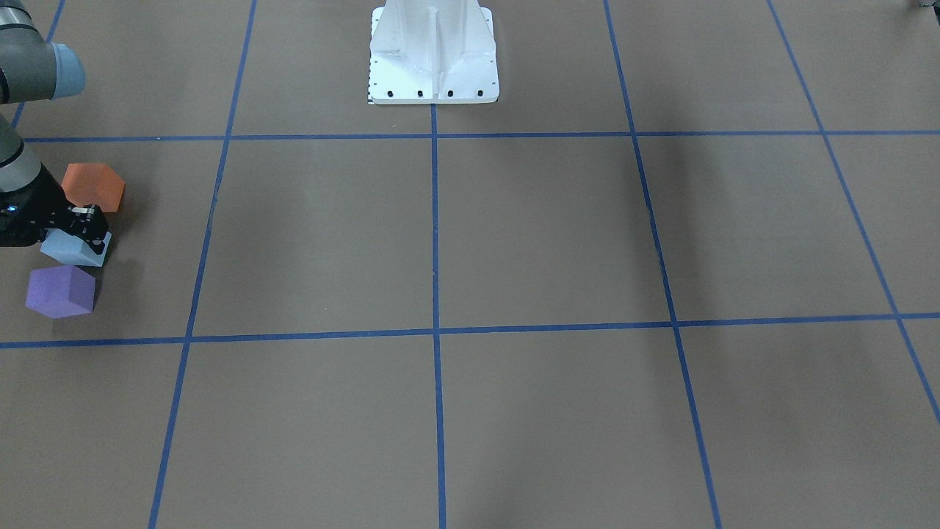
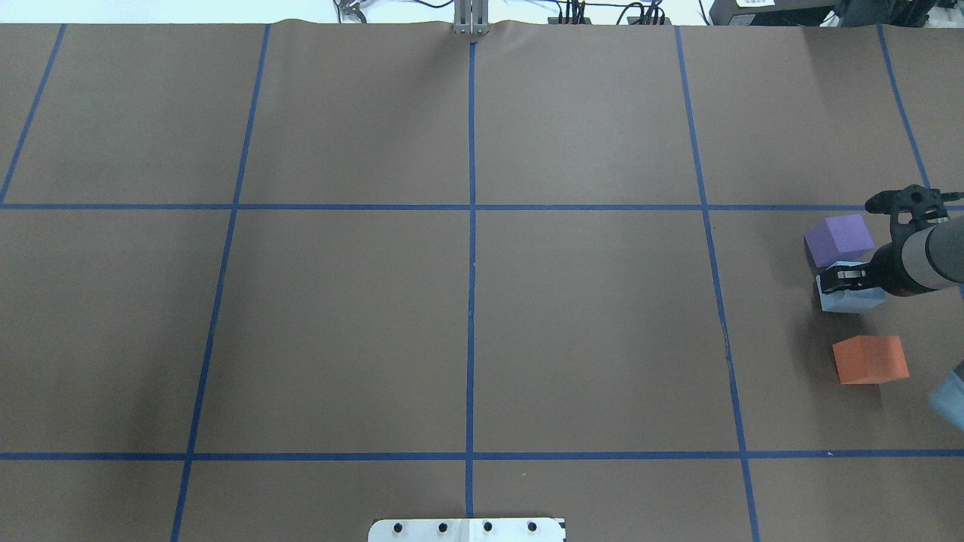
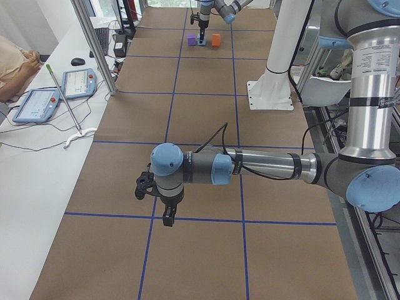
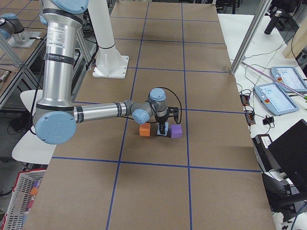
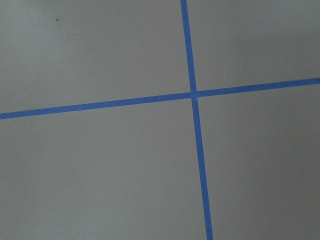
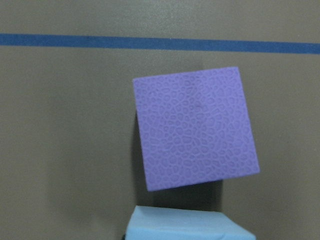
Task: Place blue block between orange and purple blocks
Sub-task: 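Lower the light blue cube between the purple and orange cubes, open right gripper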
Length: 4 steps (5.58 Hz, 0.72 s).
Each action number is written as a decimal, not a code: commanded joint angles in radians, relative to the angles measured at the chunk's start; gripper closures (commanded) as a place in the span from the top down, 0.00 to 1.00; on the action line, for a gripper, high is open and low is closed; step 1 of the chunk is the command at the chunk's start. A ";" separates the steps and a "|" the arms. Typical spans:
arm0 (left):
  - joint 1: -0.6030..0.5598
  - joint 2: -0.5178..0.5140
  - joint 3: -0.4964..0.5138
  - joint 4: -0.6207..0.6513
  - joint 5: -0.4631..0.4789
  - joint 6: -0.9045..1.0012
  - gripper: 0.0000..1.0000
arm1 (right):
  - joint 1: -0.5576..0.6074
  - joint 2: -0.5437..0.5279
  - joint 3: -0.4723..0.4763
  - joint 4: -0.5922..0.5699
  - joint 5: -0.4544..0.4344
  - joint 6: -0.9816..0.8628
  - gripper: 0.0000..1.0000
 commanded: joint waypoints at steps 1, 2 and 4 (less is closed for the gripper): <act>0.002 0.000 0.000 0.000 0.000 0.000 1.00 | -0.004 -0.001 0.007 0.002 0.003 -0.002 1.00; 0.002 0.000 0.000 -0.002 0.000 0.000 1.00 | 0.000 -0.007 0.036 0.002 0.011 -0.017 1.00; -0.001 0.001 0.000 -0.002 0.000 0.002 1.00 | 0.165 -0.012 0.116 -0.084 0.139 -0.109 1.00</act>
